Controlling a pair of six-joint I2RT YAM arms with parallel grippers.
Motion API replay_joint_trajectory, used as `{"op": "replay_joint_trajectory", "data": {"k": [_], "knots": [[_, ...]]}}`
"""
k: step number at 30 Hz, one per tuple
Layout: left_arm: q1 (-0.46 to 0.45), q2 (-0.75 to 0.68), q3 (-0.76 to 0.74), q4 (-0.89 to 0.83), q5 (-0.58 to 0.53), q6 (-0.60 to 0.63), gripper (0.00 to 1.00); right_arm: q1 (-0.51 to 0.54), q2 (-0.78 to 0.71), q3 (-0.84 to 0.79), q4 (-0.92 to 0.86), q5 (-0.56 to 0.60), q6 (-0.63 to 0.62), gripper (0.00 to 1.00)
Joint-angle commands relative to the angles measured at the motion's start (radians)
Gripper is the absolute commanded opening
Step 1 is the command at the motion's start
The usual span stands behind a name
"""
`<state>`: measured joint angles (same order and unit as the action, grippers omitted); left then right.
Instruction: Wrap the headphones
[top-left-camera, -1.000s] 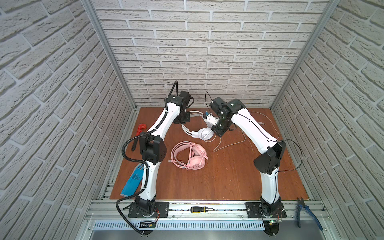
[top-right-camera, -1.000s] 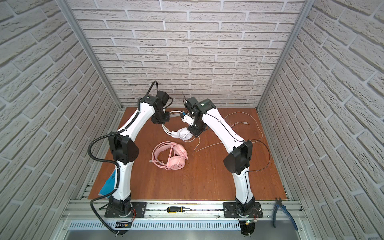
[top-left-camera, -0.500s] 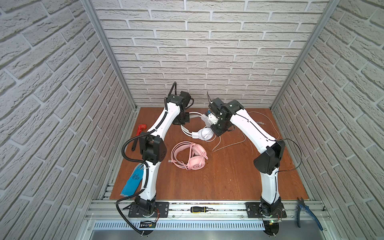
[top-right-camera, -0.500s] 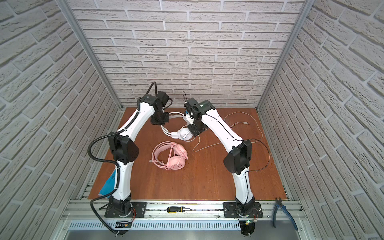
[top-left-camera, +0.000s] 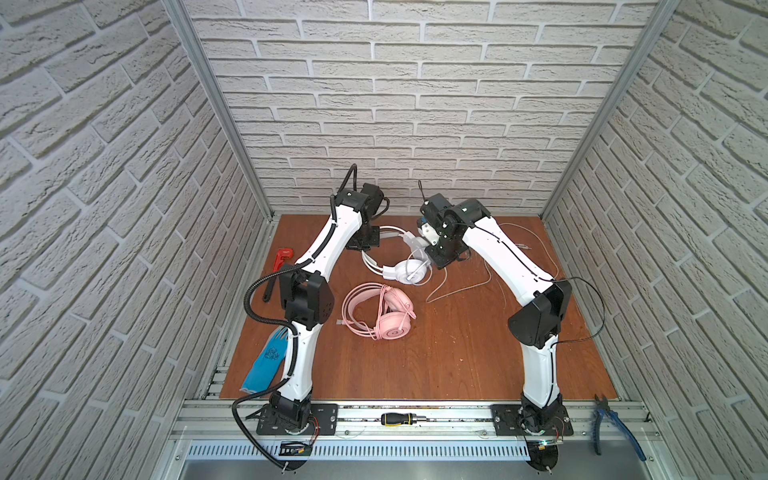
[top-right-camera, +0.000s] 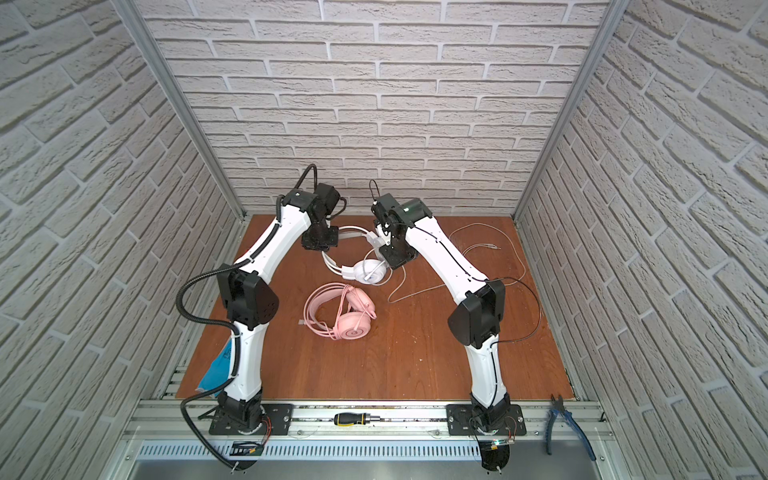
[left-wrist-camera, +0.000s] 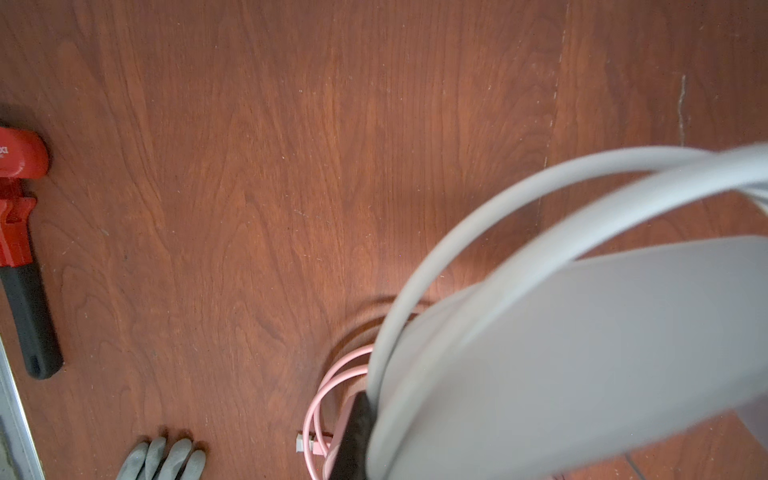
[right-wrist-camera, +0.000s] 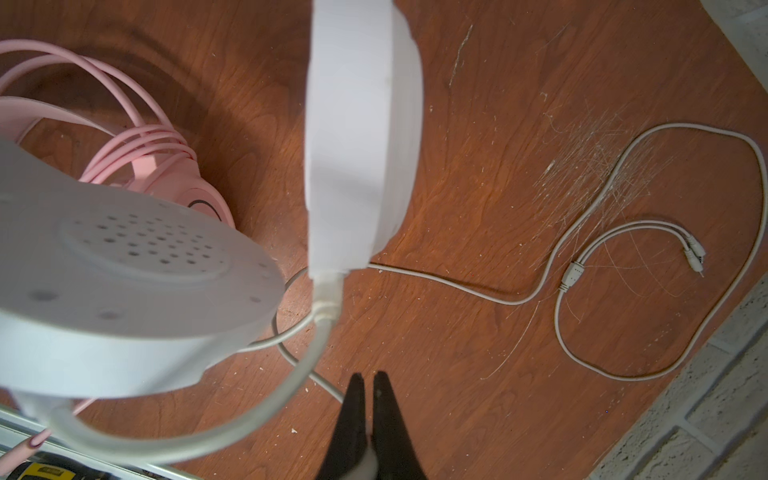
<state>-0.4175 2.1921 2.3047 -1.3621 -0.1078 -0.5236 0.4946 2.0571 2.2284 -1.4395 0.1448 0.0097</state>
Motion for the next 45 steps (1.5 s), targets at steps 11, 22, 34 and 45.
{"op": "replay_joint_trajectory", "data": {"k": [11,22,34,45], "knots": [[-0.023,-0.043,-0.025,0.046,0.050,0.119,0.00,-0.133,-0.033,0.035,0.006,0.015,-0.045,0.05],[-0.053,-0.047,-0.040,0.066,0.103,0.222,0.00,-0.192,0.013,0.078,0.077,-0.020,-0.067,0.05],[-0.088,-0.064,-0.045,0.106,0.208,0.289,0.00,-0.198,0.188,0.201,0.123,-0.199,-0.069,0.05],[-0.093,-0.113,-0.088,0.160,0.306,0.310,0.00,-0.227,0.261,0.175,0.170,-0.346,-0.024,0.05]]}}
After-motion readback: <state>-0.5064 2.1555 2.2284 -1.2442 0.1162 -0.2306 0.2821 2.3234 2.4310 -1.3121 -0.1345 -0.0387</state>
